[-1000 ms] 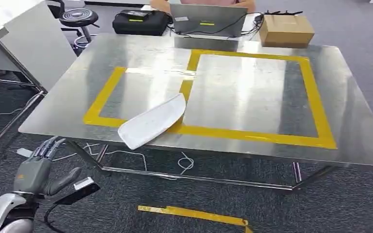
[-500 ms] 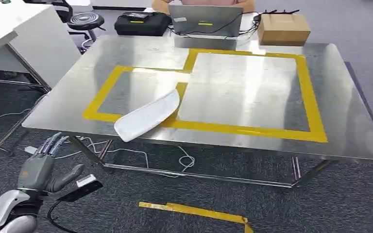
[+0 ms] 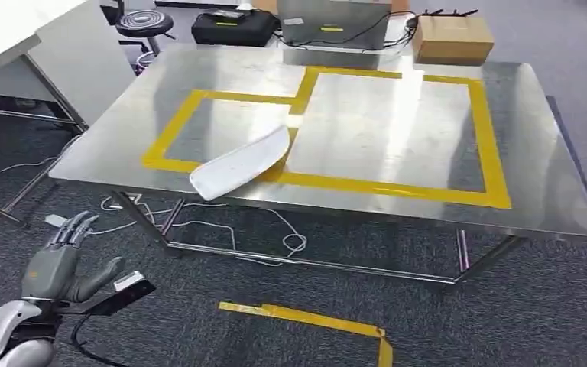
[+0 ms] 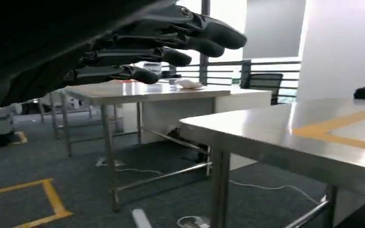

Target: Take the parts from the cabinet and place them on the table.

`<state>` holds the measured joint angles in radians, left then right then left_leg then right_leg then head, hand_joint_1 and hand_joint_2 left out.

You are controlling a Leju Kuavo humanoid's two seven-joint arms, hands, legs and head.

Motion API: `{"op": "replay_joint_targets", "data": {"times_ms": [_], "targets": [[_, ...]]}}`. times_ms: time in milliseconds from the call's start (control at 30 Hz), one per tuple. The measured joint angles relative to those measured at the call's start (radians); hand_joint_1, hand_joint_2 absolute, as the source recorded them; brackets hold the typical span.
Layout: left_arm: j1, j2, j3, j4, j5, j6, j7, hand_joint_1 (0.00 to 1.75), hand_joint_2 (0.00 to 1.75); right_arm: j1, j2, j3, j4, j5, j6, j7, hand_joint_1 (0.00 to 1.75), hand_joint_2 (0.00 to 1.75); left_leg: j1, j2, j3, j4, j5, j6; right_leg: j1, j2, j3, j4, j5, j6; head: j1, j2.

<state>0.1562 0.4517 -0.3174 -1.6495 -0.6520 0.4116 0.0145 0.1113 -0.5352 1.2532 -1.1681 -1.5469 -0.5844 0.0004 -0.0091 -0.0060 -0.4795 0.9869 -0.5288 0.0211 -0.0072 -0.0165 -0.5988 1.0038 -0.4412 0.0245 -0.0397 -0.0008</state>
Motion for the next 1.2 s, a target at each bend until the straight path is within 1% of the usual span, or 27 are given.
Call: {"op": "replay_joint_targets", "data": {"times_ms": [33,67,100,167,200,233,267,333,367,400,433,467,533,567,600,667,700,733,800,867,900,933,1033,1067,1100,1167,1200], "targets": [[0.000,0.000,0.000,0.002,0.002,0.000,0.002,0.00,0.00,0.005,0.000,-0.004,-0.002,0.000,-0.003,0.000,0.00,0.00,0.002,0.000,-0.005,-0.013,0.017,0.006,0.002,0.000,-0.004,-0.003,0.009,0.009,0.001,0.000],[-0.003,-0.002,0.000,0.004,0.004,0.000,0.006,0.00,0.00,0.011,0.000,-0.008,-0.002,0.000,-0.008,-0.002,0.00,0.00,0.006,0.006,-0.014,-0.021,0.033,0.007,-0.001,0.007,-0.015,0.007,-0.014,0.011,0.002,0.000],[-0.003,-0.003,0.000,0.006,0.007,0.000,0.010,0.00,0.00,0.015,-0.001,-0.015,-0.006,0.000,-0.012,-0.002,0.00,0.00,0.007,0.004,-0.030,-0.021,0.045,0.017,-0.002,0.011,-0.034,0.036,-0.069,0.015,0.005,0.000],[0.001,-0.007,-0.003,0.014,0.012,0.000,0.017,0.00,0.00,0.028,-0.001,-0.029,-0.015,0.000,-0.023,0.001,0.00,0.00,0.003,0.005,-0.060,-0.020,0.067,0.023,-0.003,0.013,-0.068,0.182,-0.193,0.019,0.008,0.000],[0.002,-0.009,-0.005,0.020,0.016,0.000,0.020,0.00,0.00,0.035,-0.001,-0.038,-0.020,0.000,-0.024,0.001,0.00,0.00,0.001,0.005,-0.075,-0.019,0.078,0.024,-0.002,0.013,-0.079,0.249,-0.222,0.021,0.008,0.000],[0.003,-0.011,-0.006,0.026,0.021,0.000,0.025,0.00,0.00,0.040,-0.002,-0.047,-0.025,0.000,-0.026,0.001,0.00,0.00,0.000,0.005,-0.091,-0.018,0.090,0.023,-0.002,0.014,-0.079,0.288,-0.219,0.022,0.008,0.000],[0.005,-0.014,-0.007,0.032,0.021,0.000,0.028,0.00,0.00,0.045,-0.002,-0.055,-0.029,0.000,-0.027,0.001,0.00,0.00,-0.001,0.005,-0.106,-0.017,0.101,0.022,-0.002,0.014,-0.057,0.285,-0.189,0.022,0.008,0.000],[0.009,-0.016,-0.008,0.040,0.021,0.000,0.028,0.00,0.00,0.051,-0.002,-0.068,-0.037,0.000,-0.029,0.001,0.00,0.00,-0.001,0.005,-0.138,-0.012,0.122,0.016,-0.002,0.014,0.039,0.171,-0.111,0.021,0.008,0.000],[0.010,-0.018,-0.009,0.043,0.021,0.000,0.028,0.00,0.00,0.051,-0.003,-0.071,-0.041,0.000,-0.029,0.001,0.00,0.00,-0.001,0.005,-0.150,-0.007,0.131,0.013,-0.002,0.014,0.105,0.081,-0.103,0.019,0.008,0.000],[0.011,-0.018,-0.008,0.045,0.021,0.000,0.028,0.00,0.00,0.051,-0.004,-0.077,-0.044,0.000,-0.029,0.001,0.00,0.00,-0.005,0.004,-0.159,-0.001,0.137,0.007,0.000,0.015,0.181,-0.016,-0.128,0.016,0.008,0.000],[0.011,-0.018,-0.008,0.045,0.020,0.000,0.028,0.00,0.00,0.052,-0.006,-0.082,-0.048,0.000,-0.030,0.001,0.00,0.00,-0.005,0.006,-0.165,0.005,0.145,0.003,0.001,0.016,0.216,-0.078,-0.147,0.006,0.007,0.000],[0.011,-0.019,-0.008,0.047,0.020,0.001,0.028,0.00,0.00,0.053,-0.006,-0.085,-0.050,0.000,-0.030,0.001,0.00,0.00,-0.004,0.006,-0.165,0.003,0.158,-0.001,0.004,0.017,0.192,-0.067,-0.141,0.002,0.007,0.000],[0.014,-0.019,-0.008,0.050,0.020,0.001,0.028,0.00,0.00,0.056,-0.007,-0.087,-0.055,0.000,-0.031,-0.002,0.00,0.00,-0.002,0.004,-0.168,0.000,0.173,-0.012,0.006,0.014,0.183,-0.064,-0.130,-0.013,0.007,0.000],[0.016,-0.018,-0.008,0.051,0.020,0.001,0.028,0.00,0.00,0.059,-0.007,-0.088,-0.056,0.000,-0.031,-0.002,0.00,0.00,0.002,0.002,-0.175,0.007,0.156,-0.018,0.000,0.008,0.175,-0.066,-0.119,-0.021,0.009,0.000],[0.017,-0.018,-0.008,0.053,0.020,0.000,0.028,0.00,0.00,0.060,-0.007,-0.090,-0.057,0.000,-0.032,-0.002,0.00,0.00,0.003,0.003,-0.182,0.033,0.100,-0.027,0.001,0.007,0.166,-0.065,-0.110,-0.028,0.004,0.000],[0.017,-0.018,-0.008,0.057,0.024,-0.001,0.036,0.00,0.00,0.067,-0.007,-0.094,-0.059,0.000,-0.032,-0.002,0.00,0.00,0.010,0.003,-0.206,0.164,-0.025,-0.038,0.002,0.001,0.146,-0.064,-0.092,-0.036,0.001,0.000],[0.018,-0.019,-0.009,0.060,0.030,-0.001,0.043,0.00,0.00,0.071,-0.007,-0.097,-0.062,0.000,-0.032,-0.001,0.00,0.00,0.013,0.003,-0.216,0.243,-0.069,-0.043,0.003,-0.001,0.135,-0.061,-0.082,-0.035,0.000,0.000],[0.020,-0.021,-0.010,0.064,0.034,-0.001,0.048,0.00,0.00,0.075,-0.007,-0.103,-0.063,0.000,-0.032,-0.001,0.00,0.00,0.017,0.003,-0.219,0.296,-0.078,-0.045,0.003,-0.002,0.129,-0.055,-0.074,-0.034,0.001,0.000],[0.029,-0.022,-0.014,0.073,0.045,-0.002,0.065,0.00,0.00,0.087,-0.007,-0.121,-0.069,0.000,-0.030,-0.001,0.00,0.00,0.021,0.004,-0.174,0.277,-0.019,-0.046,0.003,-0.003,0.093,-0.042,-0.059,-0.030,0.000,0.000],[0.038,-0.022,-0.022,0.085,0.059,-0.001,0.081,0.00,0.00,0.100,-0.007,-0.140,-0.077,0.000,-0.030,-0.001,0.00,0.00,0.022,0.003,-0.069,0.128,0.037,-0.041,0.003,-0.002,0.076,-0.030,-0.053,-0.024,0.000,0.000],[0.041,-0.023,-0.025,0.093,0.070,0.000,0.087,0.00,0.00,0.109,-0.007,-0.148,-0.082,0.000,-0.030,0.000,0.00,0.00,0.022,0.002,-0.027,0.053,0.029,-0.037,0.004,-0.003,0.063,-0.026,-0.051,-0.020,0.001,0.000],[0.047,-0.024,-0.029,0.105,0.088,0.002,0.098,0.00,0.00,0.110,-0.007,-0.158,-0.088,0.000,-0.033,0.000,0.00,0.00,0.016,0.001,-0.011,0.020,0.025,-0.032,0.007,-0.004,0.055,-0.017,-0.045,-0.013,0.002,0.000],[0.066,-0.025,-0.046,0.145,0.141,0.015,0.122,0.00,0.00,0.130,-0.006,-0.181,-0.105,0.000,-0.044,-0.003,0.00,0.00,0.007,0.002,-0.023,0.013,0.032,-0.013,0.000,-0.003,0.041,-0.022,-0.018,0.006,0.000,0.000],[0.066,-0.026,-0.055,0.160,0.156,0.026,0.129,0.00,0.00,0.136,-0.006,-0.188,-0.109,0.000,-0.049,-0.003,0.00,0.00,0.015,0.005,-0.024,-0.006,0.041,-0.004,0.000,0.000,0.035,-0.018,-0.032,0.011,0.002,0.000],[0.065,-0.026,-0.063,0.176,0.173,0.039,0.138,0.00,0.00,0.142,-0.006,-0.195,-0.114,0.000,-0.054,-0.003,0.00,0.00,0.014,0.003,-0.026,-0.020,0.037,0.002,-0.002,0.006,0.019,0.000,-0.066,0.015,0.003,0.000],[0.074,-0.028,-0.082,0.211,0.205,0.062,0.158,0.00,0.00,0.153,-0.005,-0.213,-0.122,0.000,-0.061,0.000,0.00,0.00,0.009,0.005,-0.049,-0.017,0.051,0.017,-0.002,0.012,-0.029,0.138,-0.176,0.014,0.010,0.000],[0.079,-0.028,-0.094,0.228,0.222,0.071,0.169,0.00,0.00,0.158,-0.004,-0.221,-0.125,0.000,-0.064,0.000,0.00,0.00,0.006,0.007,-0.059,-0.016,0.059,0.020,-0.002,0.013,-0.049,0.216,-0.215,0.015,0.010,0.000]]}}
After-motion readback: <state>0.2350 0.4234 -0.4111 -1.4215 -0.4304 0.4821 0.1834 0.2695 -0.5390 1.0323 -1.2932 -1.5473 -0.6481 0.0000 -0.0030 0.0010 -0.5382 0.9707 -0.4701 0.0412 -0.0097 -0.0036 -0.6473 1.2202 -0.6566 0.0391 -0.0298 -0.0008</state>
